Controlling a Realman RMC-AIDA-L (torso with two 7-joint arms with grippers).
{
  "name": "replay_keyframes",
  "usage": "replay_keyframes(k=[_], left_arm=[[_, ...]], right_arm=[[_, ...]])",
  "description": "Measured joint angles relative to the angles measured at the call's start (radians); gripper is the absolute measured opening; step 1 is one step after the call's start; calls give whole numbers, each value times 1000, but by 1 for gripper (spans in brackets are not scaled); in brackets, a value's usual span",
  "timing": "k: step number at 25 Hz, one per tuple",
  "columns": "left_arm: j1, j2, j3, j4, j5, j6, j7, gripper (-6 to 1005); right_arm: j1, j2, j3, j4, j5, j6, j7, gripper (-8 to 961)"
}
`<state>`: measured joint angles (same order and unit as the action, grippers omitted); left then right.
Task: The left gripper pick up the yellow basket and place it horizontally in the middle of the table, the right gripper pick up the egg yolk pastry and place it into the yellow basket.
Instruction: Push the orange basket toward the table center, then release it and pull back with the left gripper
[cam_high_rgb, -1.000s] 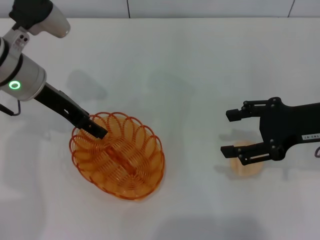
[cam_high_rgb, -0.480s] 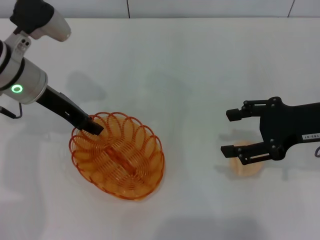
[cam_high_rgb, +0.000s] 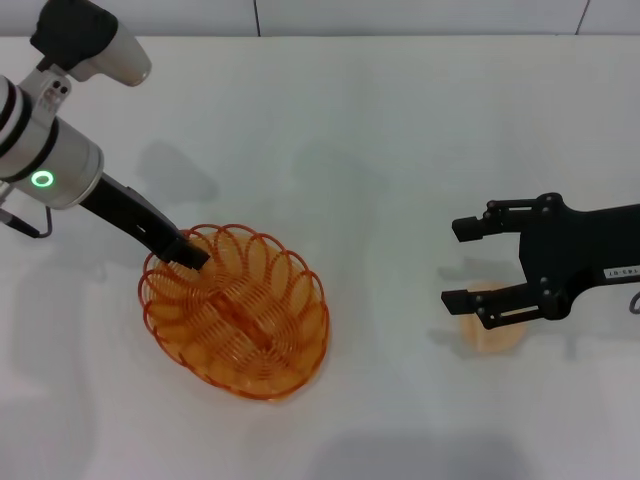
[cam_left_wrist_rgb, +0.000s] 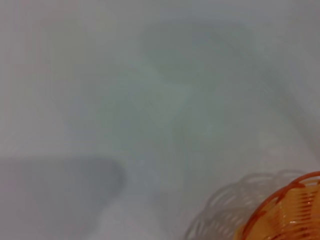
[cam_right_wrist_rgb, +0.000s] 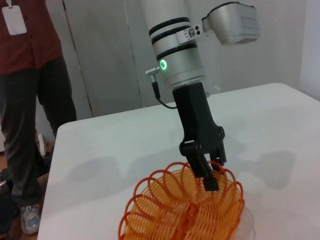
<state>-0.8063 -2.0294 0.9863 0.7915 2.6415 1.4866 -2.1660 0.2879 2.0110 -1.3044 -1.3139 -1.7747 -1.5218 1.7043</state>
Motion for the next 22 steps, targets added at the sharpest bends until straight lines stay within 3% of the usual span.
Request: replay_keyframes(k=[2,7,12,22], left_arm=[[-1,0,0,0,0,-1,0,380],[-5,0,0,0,0,2,-2,215],[-5,0,0,2,0,-1,-4,131],[-7,5,-2,23,-3,26,-12,110]], right_arm=[[0,0,1,0,0,0,0,812],[0,0,2,-1,0,0,0,812],[0,0,2,-2,0,0,0,812],[-1,0,4,-6,0,0,3,812]])
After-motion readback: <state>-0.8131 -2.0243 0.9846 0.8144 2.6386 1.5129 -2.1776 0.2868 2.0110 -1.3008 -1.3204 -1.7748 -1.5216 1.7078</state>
